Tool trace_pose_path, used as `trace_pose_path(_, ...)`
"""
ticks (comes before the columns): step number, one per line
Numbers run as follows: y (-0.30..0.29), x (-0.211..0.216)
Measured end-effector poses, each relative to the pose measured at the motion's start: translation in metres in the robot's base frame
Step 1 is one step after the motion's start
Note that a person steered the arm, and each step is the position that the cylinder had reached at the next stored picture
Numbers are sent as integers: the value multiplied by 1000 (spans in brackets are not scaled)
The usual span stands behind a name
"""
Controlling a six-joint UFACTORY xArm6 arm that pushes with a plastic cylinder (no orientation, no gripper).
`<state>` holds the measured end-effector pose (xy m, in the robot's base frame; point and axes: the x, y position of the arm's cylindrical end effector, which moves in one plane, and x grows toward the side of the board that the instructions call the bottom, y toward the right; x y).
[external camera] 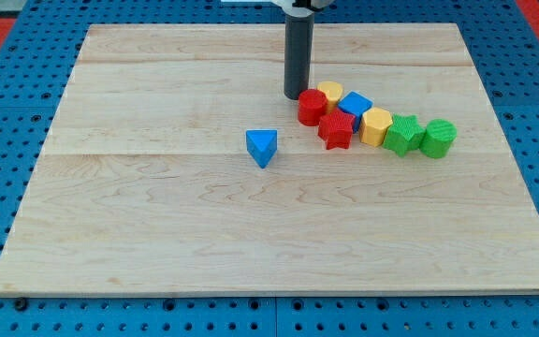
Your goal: Slightly push the yellow heart above to the blue cube
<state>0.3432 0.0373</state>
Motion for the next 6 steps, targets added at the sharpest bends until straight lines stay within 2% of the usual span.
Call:
trace_pose_path(2,68,11)
trace_pose_path(4,37,-63)
trace_pose_path(5,72,-28)
trace_pose_path(6,57,-15)
